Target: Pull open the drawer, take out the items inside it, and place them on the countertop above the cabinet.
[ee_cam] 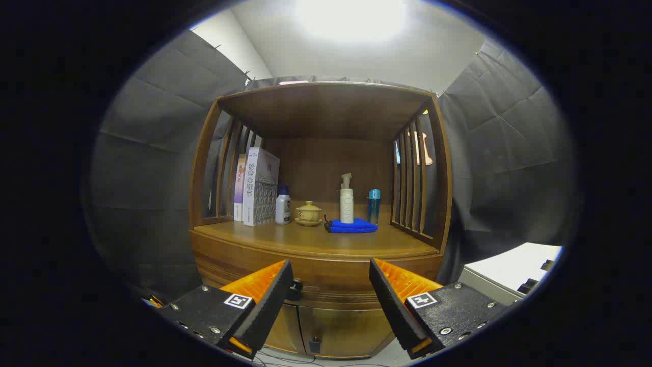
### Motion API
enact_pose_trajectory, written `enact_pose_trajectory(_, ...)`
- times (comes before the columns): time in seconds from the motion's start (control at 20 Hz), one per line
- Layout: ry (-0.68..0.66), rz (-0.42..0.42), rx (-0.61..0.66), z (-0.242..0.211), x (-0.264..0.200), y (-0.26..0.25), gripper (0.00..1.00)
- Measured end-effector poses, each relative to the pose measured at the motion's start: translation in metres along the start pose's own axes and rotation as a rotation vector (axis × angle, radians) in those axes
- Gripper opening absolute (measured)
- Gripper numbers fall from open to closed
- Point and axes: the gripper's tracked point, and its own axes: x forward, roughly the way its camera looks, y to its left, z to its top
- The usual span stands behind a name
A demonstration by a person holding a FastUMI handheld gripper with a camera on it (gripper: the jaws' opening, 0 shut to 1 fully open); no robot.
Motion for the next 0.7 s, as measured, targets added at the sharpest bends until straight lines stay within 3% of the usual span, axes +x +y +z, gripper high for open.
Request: enact_pose_trajectory(0.7,0.009,-0.011,0.026,-0.0051,0.0016,-0.0041,0.95)
